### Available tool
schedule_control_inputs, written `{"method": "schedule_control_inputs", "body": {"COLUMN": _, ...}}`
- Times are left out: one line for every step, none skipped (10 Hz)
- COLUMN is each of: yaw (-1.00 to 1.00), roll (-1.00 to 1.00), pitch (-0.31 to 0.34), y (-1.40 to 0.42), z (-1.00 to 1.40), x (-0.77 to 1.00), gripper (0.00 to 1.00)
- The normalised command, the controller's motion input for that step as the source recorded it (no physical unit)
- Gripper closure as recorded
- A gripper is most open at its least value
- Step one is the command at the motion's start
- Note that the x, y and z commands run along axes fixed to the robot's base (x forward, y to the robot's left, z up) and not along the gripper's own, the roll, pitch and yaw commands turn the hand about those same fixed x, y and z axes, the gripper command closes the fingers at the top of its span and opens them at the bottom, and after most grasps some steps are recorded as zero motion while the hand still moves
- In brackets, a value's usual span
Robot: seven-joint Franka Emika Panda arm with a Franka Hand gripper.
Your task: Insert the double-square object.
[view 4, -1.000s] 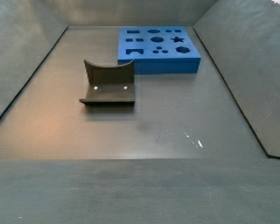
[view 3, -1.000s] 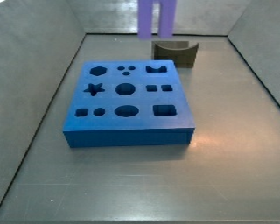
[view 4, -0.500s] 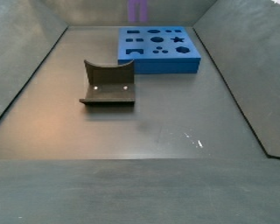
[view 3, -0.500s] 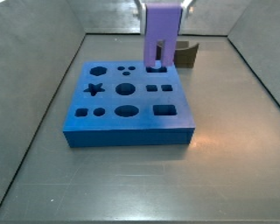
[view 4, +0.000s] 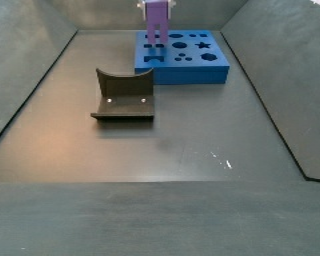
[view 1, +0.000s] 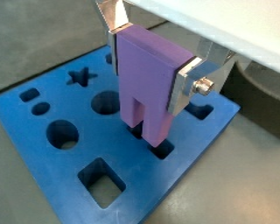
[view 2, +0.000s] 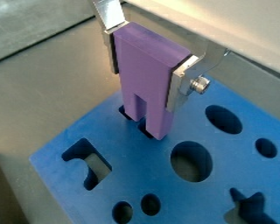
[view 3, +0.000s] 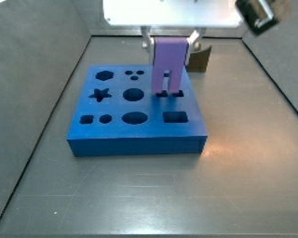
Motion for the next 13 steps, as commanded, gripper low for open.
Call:
{"method": "schedule_control_inputs", "body": {"yaw": -0.11, "roll": 0.12, "pitch": 0.090, "y": 0.00, "z": -0.29, "x": 0.16, "gripper": 1.00}}
{"method": "schedule_control_inputs", "body": {"yaw": -0.11, "roll": 0.12, "pitch": 0.090, "y": 0.00, "z": -0.29, "x": 0.17, "gripper": 1.00}}
{"method": "schedule_control_inputs", "body": {"yaw": -0.13, "roll": 0.11, "pitch": 0.104, "y": 0.00, "z": -0.32, "x": 0.24, "gripper": 1.00}}
{"method": "schedule_control_inputs", "body": {"yaw": -0.13, "roll": 0.07, "pitch": 0.076, "y": 0.00, "z": -0.40, "x": 0.24, "gripper": 1.00}}
{"method": "schedule_control_inputs", "body": {"yaw": -0.12, "roll": 0.07, "pitch": 0.051, "y": 0.00, "z": -0.44, "x": 0.26, "gripper": 1.00}}
{"method": "schedule_control_inputs", "body": {"yaw": -0.04, "roll": 0.05, "pitch": 0.000, "y": 0.00, "z": -0.49, "x": 0.06, "gripper": 1.00}}
{"method": "schedule_control_inputs", "body": {"yaw": 0.00, "roll": 0.04, "pitch": -0.101, "y": -0.02, "z": -0.54, "x": 0.00, "gripper": 1.00}}
{"method": "schedule_control_inputs", "body": {"yaw": -0.03, "roll": 0.02, "pitch": -0.084, "y": -0.13, "z": -0.62, "x": 0.03, "gripper": 1.00}}
{"method": "schedule_control_inputs", "body": {"yaw": -0.49, "roll": 0.07, "pitch": -0.004, "y": -0.25, "z": -0.47, "x": 0.04, "gripper": 1.00}}
{"method": "schedule_control_inputs", "body": {"yaw": -0.41, "roll": 0.04, "pitch": 0.000, "y": -0.35, "z": -0.30, "x": 0.23, "gripper": 1.00}}
{"method": "schedule_control_inputs", "body": {"yaw": -0.19, "roll": 0.00, "pitch": 0.000, "y": -0.26, "z": -0.20, "x": 0.18, "gripper": 1.00}}
{"method": "schedule_control_inputs", "body": {"yaw": -0.07, "roll": -0.01, "pitch": 0.000, "y": -0.01, "z": -0.04, "x": 0.09, "gripper": 1.00}}
{"method": "schedule_control_inputs", "body": {"yaw": 0.00, "roll": 0.00, "pitch": 0.000, "y": 0.00, "z": 0.00, "x": 0.00, "gripper": 1.00}}
